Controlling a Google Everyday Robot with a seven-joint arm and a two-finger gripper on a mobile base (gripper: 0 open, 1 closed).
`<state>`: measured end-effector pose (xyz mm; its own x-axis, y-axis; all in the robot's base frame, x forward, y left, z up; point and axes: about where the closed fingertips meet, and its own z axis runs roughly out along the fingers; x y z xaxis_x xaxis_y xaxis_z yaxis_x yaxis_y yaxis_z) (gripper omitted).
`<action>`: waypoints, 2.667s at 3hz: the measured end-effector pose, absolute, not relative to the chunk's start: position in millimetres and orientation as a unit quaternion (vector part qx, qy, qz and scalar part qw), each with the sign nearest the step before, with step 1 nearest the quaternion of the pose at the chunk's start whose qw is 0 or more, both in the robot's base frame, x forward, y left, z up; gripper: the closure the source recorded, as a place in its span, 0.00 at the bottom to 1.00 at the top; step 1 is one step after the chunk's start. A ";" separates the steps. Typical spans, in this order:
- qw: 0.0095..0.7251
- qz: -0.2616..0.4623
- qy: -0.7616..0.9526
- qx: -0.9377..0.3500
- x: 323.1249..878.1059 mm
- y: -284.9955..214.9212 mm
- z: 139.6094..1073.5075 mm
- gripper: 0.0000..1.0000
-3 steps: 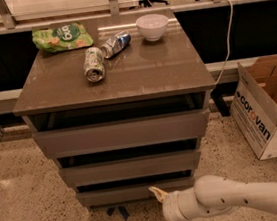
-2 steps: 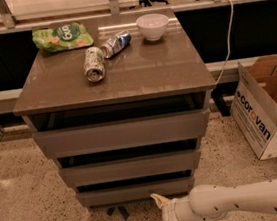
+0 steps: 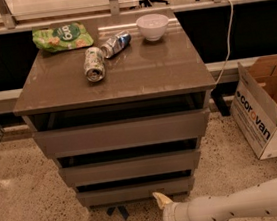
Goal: Open bottom drawer
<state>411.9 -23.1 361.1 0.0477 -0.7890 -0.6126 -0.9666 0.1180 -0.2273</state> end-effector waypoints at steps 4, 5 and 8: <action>0.466 0.110 0.604 -0.637 462.7 -51.4 305.7 0.00; 0.459 0.107 0.594 -0.652 490.6 -45.8 288.6 0.00; 0.416 0.086 0.594 -0.683 499.4 -39.0 272.0 0.00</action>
Offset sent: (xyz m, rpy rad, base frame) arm 0.0376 -0.0344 -0.0499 0.1923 -0.2844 -0.0238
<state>499.4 -39.0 272.0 0.2804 -0.7399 -0.6114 -0.8829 0.0511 -0.4668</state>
